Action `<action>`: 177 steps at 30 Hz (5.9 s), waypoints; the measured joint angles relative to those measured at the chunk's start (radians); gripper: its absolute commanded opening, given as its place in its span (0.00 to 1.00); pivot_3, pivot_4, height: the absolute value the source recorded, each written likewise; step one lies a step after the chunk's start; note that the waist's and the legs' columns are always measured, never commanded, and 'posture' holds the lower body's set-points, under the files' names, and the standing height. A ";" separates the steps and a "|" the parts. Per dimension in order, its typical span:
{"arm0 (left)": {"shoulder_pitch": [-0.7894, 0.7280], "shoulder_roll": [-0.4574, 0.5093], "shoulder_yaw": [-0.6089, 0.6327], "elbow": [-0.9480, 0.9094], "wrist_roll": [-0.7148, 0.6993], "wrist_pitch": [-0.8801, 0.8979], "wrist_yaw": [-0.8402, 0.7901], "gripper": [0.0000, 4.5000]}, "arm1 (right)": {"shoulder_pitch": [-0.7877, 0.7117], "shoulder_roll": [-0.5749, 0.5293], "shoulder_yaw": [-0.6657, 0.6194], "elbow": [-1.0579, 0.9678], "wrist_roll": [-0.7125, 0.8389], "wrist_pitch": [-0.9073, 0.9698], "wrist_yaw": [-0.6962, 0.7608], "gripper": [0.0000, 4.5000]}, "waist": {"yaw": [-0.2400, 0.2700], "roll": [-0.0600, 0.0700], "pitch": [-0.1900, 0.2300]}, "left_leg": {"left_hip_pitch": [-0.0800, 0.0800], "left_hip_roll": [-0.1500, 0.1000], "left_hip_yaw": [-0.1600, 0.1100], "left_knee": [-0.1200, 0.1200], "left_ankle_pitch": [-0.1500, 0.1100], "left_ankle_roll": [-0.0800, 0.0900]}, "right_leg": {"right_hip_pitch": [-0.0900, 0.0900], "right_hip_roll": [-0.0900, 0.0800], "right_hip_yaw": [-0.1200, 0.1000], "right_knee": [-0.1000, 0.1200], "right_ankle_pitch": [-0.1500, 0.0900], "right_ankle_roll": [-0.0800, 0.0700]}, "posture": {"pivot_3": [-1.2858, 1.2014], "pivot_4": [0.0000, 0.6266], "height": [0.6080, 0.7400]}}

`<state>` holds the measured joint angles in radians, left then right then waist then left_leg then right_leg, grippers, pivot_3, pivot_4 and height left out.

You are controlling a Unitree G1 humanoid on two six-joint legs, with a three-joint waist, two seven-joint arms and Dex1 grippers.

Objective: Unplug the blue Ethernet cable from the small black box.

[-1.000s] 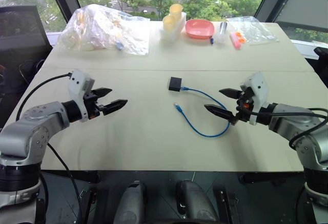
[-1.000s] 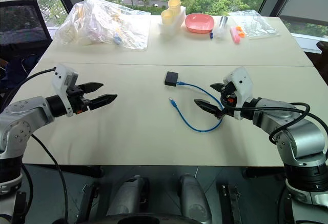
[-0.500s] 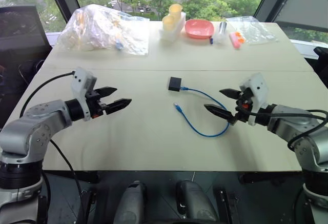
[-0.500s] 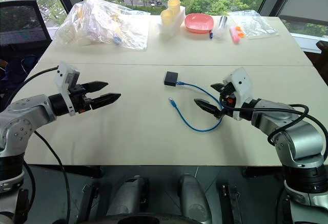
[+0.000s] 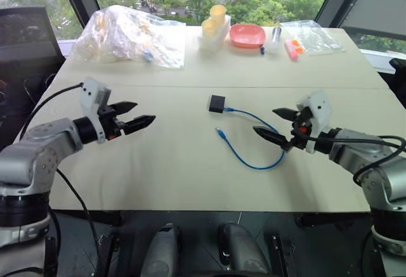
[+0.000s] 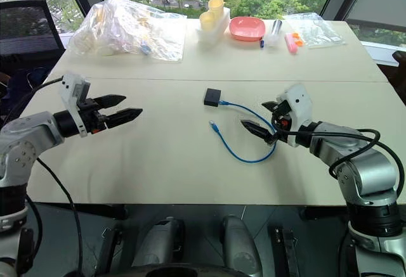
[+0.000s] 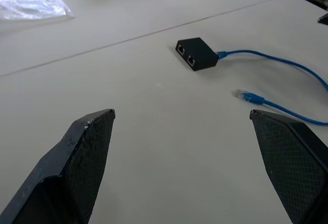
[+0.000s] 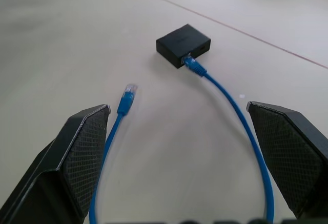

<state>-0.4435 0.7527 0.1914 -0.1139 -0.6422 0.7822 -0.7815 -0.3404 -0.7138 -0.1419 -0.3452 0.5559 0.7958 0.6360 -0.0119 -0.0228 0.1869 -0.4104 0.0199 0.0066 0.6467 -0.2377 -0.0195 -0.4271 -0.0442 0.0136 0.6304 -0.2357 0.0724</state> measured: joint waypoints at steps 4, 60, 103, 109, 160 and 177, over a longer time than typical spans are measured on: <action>-0.134 0.002 -0.085 0.152 0.072 -0.100 -0.104 0.98 | -0.142 0.031 0.131 0.129 -0.095 -0.101 0.041 1.00 | -0.004 0.000 0.000 | 0.000 -0.001 0.001 0.000 0.000 0.000 | 0.000 0.000 0.000 0.000 0.000 0.000 | 0.52 0.24 1.00; -0.870 -0.312 -0.108 1.284 0.293 -0.370 -0.515 1.00 | -0.637 0.185 0.549 0.839 -1.132 -1.244 -0.351 0.01 | -0.031 -0.001 0.002 | -0.014 -0.005 0.009 0.003 0.001 -0.001 | -0.015 -0.002 0.011 0.004 0.010 0.019 | 0.52 0.24 1.00; -0.844 -0.238 -0.088 1.156 0.289 -0.141 -0.822 0.12 | -0.311 0.640 0.035 0.185 0.168 0.126 -0.098 0.85 | -0.032 -0.001 0.002 | -0.010 -0.004 0.005 0.013 0.001 -0.001 | -0.014 0.000 0.010 0.019 0.010 0.017 | 0.52 0.24 1.00; -0.801 -0.202 -0.118 1.075 0.238 -0.089 -0.825 0.12 | -0.352 0.675 0.059 0.329 0.126 0.033 -0.113 0.85 | -0.029 -0.001 0.002 | -0.015 -0.004 0.003 0.015 0.001 0.000 | -0.015 -0.001 0.009 0.018 0.010 0.018 | 0.52 0.24 1.00; -0.768 -0.202 -0.114 1.033 0.189 -0.049 -0.826 0.12 | -0.336 0.704 0.010 0.313 0.288 0.027 -0.149 0.01 | -0.031 -0.001 0.002 | -0.015 -0.004 0.002 0.016 0.001 0.000 | -0.015 -0.001 0.008 0.018 0.010 0.018 | 0.52 0.24 1.00; -0.794 -0.152 -0.040 1.054 0.171 -0.050 -0.802 0.12 | -0.284 0.534 -0.266 0.380 0.567 0.065 -0.328 0.01 | -0.031 -0.001 0.002 | -0.014 -0.004 0.001 0.015 0.001 0.000 | -0.014 0.000 0.008 0.018 0.010 0.018 | 0.52 0.24 1.00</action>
<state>-1.2377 0.6012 0.1510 0.9399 -0.4714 0.7325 -1.5835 -0.6239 -0.1799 -0.4080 0.0351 1.1232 0.8609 0.3076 -0.0431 -0.0234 0.1887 -0.4244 0.0163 0.0072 0.6619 -0.2370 -0.0194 -0.4414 -0.0447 0.0216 0.6484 -0.2257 0.0899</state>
